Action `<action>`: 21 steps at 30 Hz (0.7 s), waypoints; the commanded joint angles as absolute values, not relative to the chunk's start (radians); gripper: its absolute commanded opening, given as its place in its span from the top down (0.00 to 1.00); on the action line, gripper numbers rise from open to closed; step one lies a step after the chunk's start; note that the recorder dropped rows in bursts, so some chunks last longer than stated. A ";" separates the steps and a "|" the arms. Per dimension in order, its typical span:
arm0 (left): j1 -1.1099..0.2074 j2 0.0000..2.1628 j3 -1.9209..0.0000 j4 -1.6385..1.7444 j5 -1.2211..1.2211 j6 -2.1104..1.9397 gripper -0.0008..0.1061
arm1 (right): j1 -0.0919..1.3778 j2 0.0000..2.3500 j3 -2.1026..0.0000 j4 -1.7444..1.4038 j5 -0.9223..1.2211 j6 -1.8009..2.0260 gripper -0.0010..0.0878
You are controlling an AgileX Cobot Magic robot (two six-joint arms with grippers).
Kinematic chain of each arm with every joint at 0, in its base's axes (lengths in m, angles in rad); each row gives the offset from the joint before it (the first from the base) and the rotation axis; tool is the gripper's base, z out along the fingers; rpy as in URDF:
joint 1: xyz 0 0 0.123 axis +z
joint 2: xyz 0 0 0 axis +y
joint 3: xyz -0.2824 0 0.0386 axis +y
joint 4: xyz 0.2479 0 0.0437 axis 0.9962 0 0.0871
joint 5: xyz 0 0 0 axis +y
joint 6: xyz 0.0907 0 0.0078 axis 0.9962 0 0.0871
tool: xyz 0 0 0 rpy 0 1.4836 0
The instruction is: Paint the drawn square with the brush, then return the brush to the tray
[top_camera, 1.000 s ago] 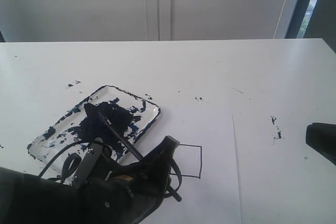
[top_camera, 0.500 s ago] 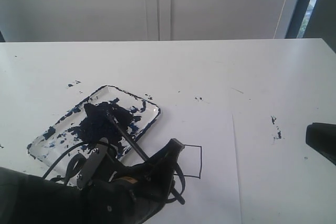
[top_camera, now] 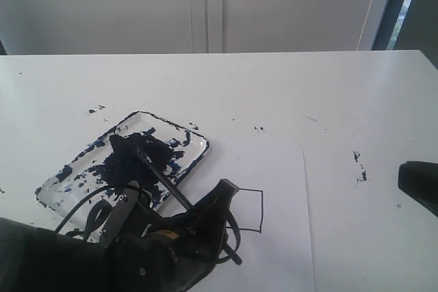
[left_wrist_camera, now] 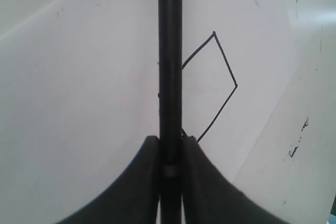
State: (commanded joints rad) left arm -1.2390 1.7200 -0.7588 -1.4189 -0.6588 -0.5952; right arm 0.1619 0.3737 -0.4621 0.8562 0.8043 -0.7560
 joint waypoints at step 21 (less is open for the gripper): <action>-1.239 1.620 -0.759 -1.419 -0.735 -0.449 0.55 | 0.162 0.374 -0.462 0.856 0.798 -0.756 0.99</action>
